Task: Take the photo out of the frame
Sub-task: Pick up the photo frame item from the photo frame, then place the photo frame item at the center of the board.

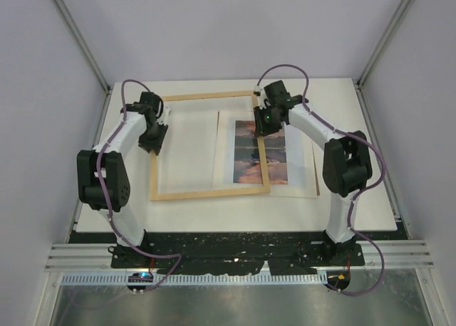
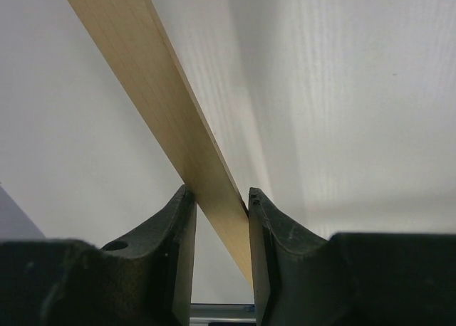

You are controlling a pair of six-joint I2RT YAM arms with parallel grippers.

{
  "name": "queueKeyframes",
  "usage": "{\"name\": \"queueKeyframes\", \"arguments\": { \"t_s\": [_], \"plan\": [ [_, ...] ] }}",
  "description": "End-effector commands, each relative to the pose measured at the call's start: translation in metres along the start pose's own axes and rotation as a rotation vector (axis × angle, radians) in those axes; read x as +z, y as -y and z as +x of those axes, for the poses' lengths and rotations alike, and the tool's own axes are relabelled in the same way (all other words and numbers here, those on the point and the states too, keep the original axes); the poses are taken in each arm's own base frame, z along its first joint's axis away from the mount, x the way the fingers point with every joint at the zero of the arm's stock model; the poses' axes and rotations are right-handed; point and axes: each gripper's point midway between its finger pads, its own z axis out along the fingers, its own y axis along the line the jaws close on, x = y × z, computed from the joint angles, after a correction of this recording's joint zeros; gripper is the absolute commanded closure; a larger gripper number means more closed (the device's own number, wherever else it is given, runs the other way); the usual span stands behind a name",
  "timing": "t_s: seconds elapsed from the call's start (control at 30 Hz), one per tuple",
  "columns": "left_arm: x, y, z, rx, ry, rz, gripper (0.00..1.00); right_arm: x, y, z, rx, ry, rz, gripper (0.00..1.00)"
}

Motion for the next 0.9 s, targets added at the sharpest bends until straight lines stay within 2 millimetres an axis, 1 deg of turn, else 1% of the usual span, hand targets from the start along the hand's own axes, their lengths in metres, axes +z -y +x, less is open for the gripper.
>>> {"name": "queueKeyframes", "arguments": {
  "t_s": [0.0,0.03,0.07,0.1,0.13,0.17,0.2,0.23,0.27,0.3,0.33,0.37,0.4,0.43,0.47,0.5,0.53,0.57,0.63,0.8,0.87],
  "plan": [
    [-0.010,-0.033,0.001,0.043,0.040,-0.034,1.00,0.014,-0.074,-0.023,-0.098,0.037,-0.151,0.92],
    [-0.008,-0.040,0.005,0.040,0.023,-0.038,1.00,0.018,-0.087,-0.022,-0.114,0.031,-0.167,0.92],
    [-0.007,-0.047,0.008,0.029,0.015,-0.047,1.00,0.027,-0.092,-0.021,-0.107,0.018,-0.179,0.92],
    [-0.008,-0.054,0.011,0.018,0.011,-0.050,1.00,0.031,-0.103,-0.020,-0.113,0.012,-0.194,0.92],
    [-0.008,-0.056,0.013,0.026,0.006,-0.052,1.00,0.037,-0.110,-0.023,-0.117,0.011,-0.207,0.92],
    [-0.007,-0.070,0.018,0.004,-0.009,-0.071,1.00,0.040,-0.120,-0.022,-0.116,0.005,-0.220,0.92],
    [-0.007,-0.076,0.021,0.010,-0.022,-0.079,1.00,0.045,-0.128,-0.024,-0.123,0.004,-0.238,0.92],
    [-0.006,-0.082,0.024,0.009,-0.037,-0.089,1.00,0.054,-0.136,-0.018,-0.123,-0.018,-0.248,0.92],
    [-0.006,-0.088,0.026,0.006,-0.043,-0.099,1.00,0.052,-0.146,-0.026,-0.129,0.000,-0.267,0.92],
    [-0.005,-0.095,0.027,-0.004,-0.052,-0.106,1.00,0.054,-0.157,-0.023,-0.136,-0.011,-0.282,0.92],
    [-0.005,-0.100,0.028,-0.009,-0.056,-0.107,1.00,0.057,-0.164,-0.026,-0.140,-0.010,-0.296,0.92],
    [-0.005,-0.105,0.028,-0.019,-0.064,-0.107,1.00,0.057,-0.175,-0.026,-0.153,-0.012,-0.309,0.92],
    [-0.003,-0.109,0.028,-0.023,-0.075,-0.103,1.00,0.061,-0.179,-0.027,-0.154,-0.017,-0.316,0.92],
    [-0.003,-0.115,0.029,-0.032,-0.087,-0.100,1.00,0.065,-0.188,-0.023,-0.160,-0.028,-0.327,0.92],
    [-0.002,-0.119,0.029,-0.042,-0.098,-0.096,1.00,0.063,-0.195,-0.027,-0.162,-0.018,-0.341,0.92],
    [-0.002,-0.122,0.029,-0.046,-0.103,-0.091,1.00,0.068,-0.203,-0.022,-0.168,-0.030,-0.349,0.92],
    [-0.001,-0.127,0.029,-0.050,-0.113,-0.090,1.00,0.066,-0.209,-0.024,-0.176,-0.025,-0.364,0.92],
    [0.000,-0.130,0.028,-0.049,-0.118,-0.093,1.00,0.069,-0.218,-0.018,-0.177,-0.039,-0.378,0.92],
    [0.000,-0.139,0.026,-0.051,-0.131,-0.099,1.00,0.068,-0.232,-0.018,-0.186,-0.036,-0.405,0.92],
    [0.002,-0.161,0.021,-0.067,-0.145,-0.134,1.00,0.072,-0.258,-0.010,-0.193,-0.049,-0.456,0.92],
    [0.004,-0.167,0.022,-0.074,-0.157,-0.137,1.00,0.075,-0.266,-0.007,-0.203,-0.051,-0.472,0.92]
  ]
}}
